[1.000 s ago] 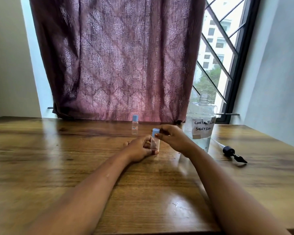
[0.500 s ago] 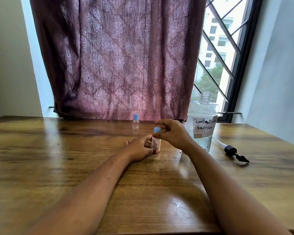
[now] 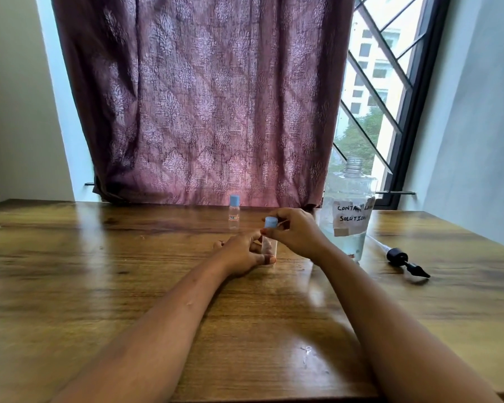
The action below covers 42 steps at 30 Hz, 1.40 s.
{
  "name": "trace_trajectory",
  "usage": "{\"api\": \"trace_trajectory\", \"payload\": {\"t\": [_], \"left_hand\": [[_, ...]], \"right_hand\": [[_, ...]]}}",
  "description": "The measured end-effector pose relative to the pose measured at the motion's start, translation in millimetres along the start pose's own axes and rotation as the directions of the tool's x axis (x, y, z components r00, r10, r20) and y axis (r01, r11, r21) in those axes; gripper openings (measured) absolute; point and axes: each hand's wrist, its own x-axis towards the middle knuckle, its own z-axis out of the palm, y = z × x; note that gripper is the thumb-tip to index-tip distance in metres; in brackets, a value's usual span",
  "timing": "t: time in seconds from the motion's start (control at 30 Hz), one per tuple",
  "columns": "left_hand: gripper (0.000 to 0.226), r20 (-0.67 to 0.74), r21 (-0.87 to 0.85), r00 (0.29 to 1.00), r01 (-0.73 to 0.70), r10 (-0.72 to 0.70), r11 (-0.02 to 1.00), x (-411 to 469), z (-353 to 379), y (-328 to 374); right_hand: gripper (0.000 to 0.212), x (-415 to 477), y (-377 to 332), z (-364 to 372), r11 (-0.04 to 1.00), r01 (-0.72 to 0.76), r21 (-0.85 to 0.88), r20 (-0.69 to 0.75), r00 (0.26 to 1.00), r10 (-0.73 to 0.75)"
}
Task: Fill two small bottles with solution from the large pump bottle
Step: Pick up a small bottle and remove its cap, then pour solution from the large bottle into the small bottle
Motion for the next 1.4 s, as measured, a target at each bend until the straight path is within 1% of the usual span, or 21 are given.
{"api": "trace_trajectory", "payload": {"t": [0.07,0.17,0.2,0.23,0.3,0.33,0.37,0.4,0.5,0.6,0.73,0.8,0.9,0.97,1.03,1.1,1.2,1.23,1.3,1.33,1.4], "left_hand": [[0.052,-0.005,-0.001,1.0,0.008,-0.008,1.0,0,0,-1],[0.055,-0.006,0.014,1.0,0.008,-0.008,1.0,-1,-1,0],[0.056,-0.004,0.014,1.0,0.006,-0.006,1.0,-1,-1,0],[0.056,0.0,0.007,1.0,0.004,-0.004,1.0,-1,-1,0],[0.056,0.007,-0.007,1.0,0.003,-0.003,1.0,-2,-1,1],[0.056,0.006,-0.006,1.0,0.005,-0.005,1.0,-3,-1,2],[0.056,0.002,-0.001,1.0,0.005,-0.005,1.0,-2,-1,2],[0.056,-0.003,0.004,1.0,0.006,-0.006,1.0,-2,-1,2],[0.052,-0.013,0.026,1.0,0.012,-0.012,1.0,-1,-1,2],[0.043,-0.019,0.018,1.0,-0.005,0.005,1.0,-2,-2,2],[0.054,-0.03,0.035,1.0,0.001,0.0,0.999,-2,-3,1],[0.057,-0.044,0.039,0.999,-0.002,0.004,0.999,-3,-3,1],[0.054,-0.043,0.025,0.999,-0.01,0.011,1.0,-4,-4,0],[0.056,-0.04,0.02,0.999,-0.005,0.006,1.0,-4,-4,0],[0.054,-0.045,0.017,0.999,0.001,0.0,1.0,-5,-6,1],[0.051,-0.063,0.018,0.998,0.001,0.0,1.0,-7,-8,0],[0.048,-0.094,0.046,0.996,0.001,0.004,0.999,-8,-11,-2],[0.048,-0.099,0.052,0.995,0.004,0.001,0.999,-8,-13,-4],[0.048,-0.101,0.056,0.995,0.012,-0.006,0.998,-8,-15,-6],[0.047,-0.101,0.051,0.995,0.011,-0.005,0.999,-8,-15,-6],[0.043,-0.103,0.022,0.995,0.001,0.001,1.0,-8,-15,-7]], "right_hand": [[0.032,-2,0,-4,0.982,-0.064,0.176,0.085,0.995,0.05],[0.042,-4,-1,-7,0.898,-0.131,0.419,0.202,0.978,0.048],[0.044,-4,-1,-7,0.886,-0.145,0.441,0.217,0.975,0.051],[0.046,-4,-1,-6,0.902,-0.147,0.405,0.207,0.976,0.066],[0.046,-3,-1,0,0.975,-0.116,0.191,0.102,0.99,0.098],[0.04,-3,-1,2,0.993,-0.092,0.078,0.028,0.996,0.09],[0.034,-3,-1,5,0.997,-0.073,0.009,-0.03,0.997,0.073],[0.029,-2,-1,6,0.998,-0.06,-0.005,-0.056,0.997,0.06],[0.024,-1,1,5,0.992,-0.046,0.119,-0.014,0.999,0.048],[0.029,-2,4,-2,0.962,-0.045,0.268,0.056,0.998,0.031],[0.028,-2,3,-1,0.949,-0.039,0.312,0.078,0.997,0.015],[0.027,-1,1,-2,0.925,-0.034,0.377,0.061,0.998,0.012],[0.028,2,-2,-7,0.819,-0.003,0.574,-0.031,0.999,0.025],[0.027,3,-1,-9,0.775,0.019,0.631,-0.091,0.995,0.05],[0.023,2,3,-9,0.774,-0.009,0.634,-0.108,0.989,0.1],[0.019,1,7,-7,0.778,-0.071,0.624,-0.078,0.985,0.153],[0.025,1,14,-2,0.802,-0.183,0.569,-0.023,0.971,0.238],[0.025,1,17,-1,0.816,-0.217,0.535,0.003,0.967,0.255],[0.016,0,23,2,0.872,-0.266,0.41,0.034,0.96,0.277],[0.012,-1,27,3,0.895,-0.283,0.346,0.024,0.956,0.293],[0.015,-2,33,8,0.92,-0.312,0.239,-0.027,0.945,0.327]]}}
